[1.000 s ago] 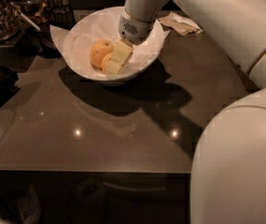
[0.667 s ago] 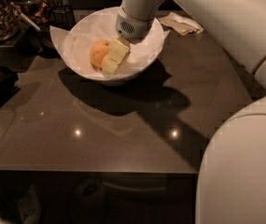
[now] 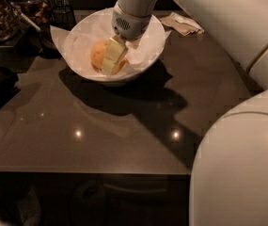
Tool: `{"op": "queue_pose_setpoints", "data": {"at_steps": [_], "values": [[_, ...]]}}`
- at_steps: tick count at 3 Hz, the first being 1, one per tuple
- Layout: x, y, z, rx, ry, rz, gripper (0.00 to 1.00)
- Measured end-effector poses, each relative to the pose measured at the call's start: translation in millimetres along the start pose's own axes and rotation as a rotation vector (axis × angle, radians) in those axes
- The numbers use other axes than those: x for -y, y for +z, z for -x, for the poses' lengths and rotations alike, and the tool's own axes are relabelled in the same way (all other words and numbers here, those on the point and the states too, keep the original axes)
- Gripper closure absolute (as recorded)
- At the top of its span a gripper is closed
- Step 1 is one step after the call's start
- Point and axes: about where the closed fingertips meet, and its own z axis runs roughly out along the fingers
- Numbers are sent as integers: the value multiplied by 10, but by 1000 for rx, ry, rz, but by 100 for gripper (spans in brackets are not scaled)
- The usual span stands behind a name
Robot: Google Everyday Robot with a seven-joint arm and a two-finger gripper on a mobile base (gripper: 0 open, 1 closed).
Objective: Pick orange from white bowl
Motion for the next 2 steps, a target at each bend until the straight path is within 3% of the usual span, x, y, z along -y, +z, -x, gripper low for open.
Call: {"op": "queue_pose_setpoints", "data": {"at_steps": [2], "values": [[16, 39, 71, -15, 51, 9, 24]]}}
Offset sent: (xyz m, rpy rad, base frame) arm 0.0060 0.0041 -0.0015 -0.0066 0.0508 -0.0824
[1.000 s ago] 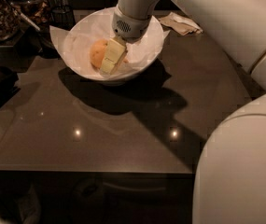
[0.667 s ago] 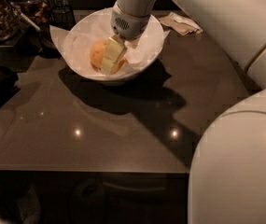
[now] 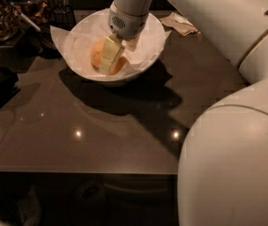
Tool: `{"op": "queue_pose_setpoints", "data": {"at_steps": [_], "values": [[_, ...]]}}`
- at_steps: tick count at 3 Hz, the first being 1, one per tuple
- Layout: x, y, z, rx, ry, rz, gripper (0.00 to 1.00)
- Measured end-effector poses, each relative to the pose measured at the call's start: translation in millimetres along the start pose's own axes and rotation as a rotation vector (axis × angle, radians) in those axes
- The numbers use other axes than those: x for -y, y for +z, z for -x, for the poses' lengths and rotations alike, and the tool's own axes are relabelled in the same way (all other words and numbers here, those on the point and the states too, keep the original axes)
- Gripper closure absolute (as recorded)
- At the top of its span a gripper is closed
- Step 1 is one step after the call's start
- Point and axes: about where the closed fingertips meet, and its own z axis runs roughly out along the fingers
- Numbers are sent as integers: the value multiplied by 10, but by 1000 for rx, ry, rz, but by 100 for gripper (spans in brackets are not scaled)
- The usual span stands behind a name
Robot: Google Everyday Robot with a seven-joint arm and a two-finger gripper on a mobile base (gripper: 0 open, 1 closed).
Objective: Pick orange from white bowl
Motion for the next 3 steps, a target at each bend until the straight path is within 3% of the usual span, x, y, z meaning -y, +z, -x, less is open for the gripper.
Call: {"op": "queue_pose_setpoints", "data": {"at_steps": [2, 3], "values": [[81, 158, -3, -25, 59, 15, 38], [123, 253, -13, -41, 76, 23, 36]]}}
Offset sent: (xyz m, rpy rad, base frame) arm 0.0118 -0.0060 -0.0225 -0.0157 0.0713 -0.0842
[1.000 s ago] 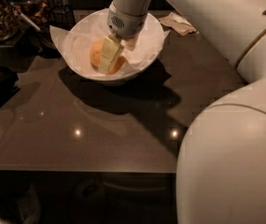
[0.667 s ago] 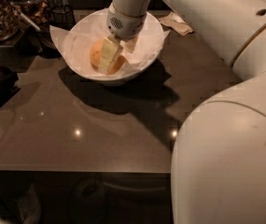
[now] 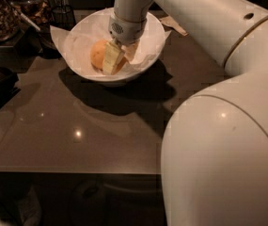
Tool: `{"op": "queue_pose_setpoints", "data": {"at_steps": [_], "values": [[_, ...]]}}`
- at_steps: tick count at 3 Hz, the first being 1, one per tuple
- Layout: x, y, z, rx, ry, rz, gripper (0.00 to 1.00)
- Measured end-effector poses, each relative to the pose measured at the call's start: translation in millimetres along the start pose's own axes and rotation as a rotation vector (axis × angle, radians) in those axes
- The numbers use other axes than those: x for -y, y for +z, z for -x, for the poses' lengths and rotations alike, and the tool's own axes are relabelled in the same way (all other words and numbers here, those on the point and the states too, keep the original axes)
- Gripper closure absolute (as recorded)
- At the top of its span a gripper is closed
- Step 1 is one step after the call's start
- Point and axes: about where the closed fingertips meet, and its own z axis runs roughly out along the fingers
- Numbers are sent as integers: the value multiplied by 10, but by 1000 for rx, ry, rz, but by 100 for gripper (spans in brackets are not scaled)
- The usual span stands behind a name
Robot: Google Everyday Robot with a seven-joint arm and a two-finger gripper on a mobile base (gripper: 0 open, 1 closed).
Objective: Pick orange from white bowl
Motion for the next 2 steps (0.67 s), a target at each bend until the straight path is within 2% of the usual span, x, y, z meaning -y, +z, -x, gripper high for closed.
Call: {"op": "queue_pose_setpoints", "data": {"at_steps": [2], "values": [[46, 206, -30, -33, 15, 30, 37]]}}
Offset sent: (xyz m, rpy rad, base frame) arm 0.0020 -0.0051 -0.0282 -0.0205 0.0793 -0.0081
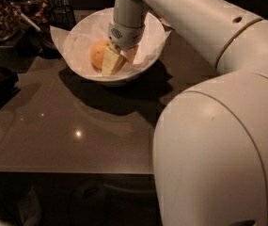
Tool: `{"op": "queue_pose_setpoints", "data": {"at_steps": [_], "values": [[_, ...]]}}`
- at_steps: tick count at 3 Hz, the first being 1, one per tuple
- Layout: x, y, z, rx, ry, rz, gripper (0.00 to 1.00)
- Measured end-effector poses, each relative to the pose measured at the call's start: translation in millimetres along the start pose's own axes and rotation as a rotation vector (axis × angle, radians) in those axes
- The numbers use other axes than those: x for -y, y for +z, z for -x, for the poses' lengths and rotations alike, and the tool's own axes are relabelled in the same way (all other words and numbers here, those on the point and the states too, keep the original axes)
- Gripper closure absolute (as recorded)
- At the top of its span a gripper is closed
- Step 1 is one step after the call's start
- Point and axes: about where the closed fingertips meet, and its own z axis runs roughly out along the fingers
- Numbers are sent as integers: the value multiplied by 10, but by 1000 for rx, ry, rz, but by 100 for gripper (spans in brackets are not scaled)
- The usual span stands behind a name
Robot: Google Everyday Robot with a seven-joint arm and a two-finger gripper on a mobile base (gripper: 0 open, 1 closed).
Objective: Pick orange from white bowl
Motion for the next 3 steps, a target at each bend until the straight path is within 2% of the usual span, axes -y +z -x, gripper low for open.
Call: {"op": "queue_pose_setpoints", "data": {"at_steps": [1, 3], "values": [[22, 95, -21, -13, 1, 9, 56], [23, 85, -29, 7, -15, 4, 99]]}}
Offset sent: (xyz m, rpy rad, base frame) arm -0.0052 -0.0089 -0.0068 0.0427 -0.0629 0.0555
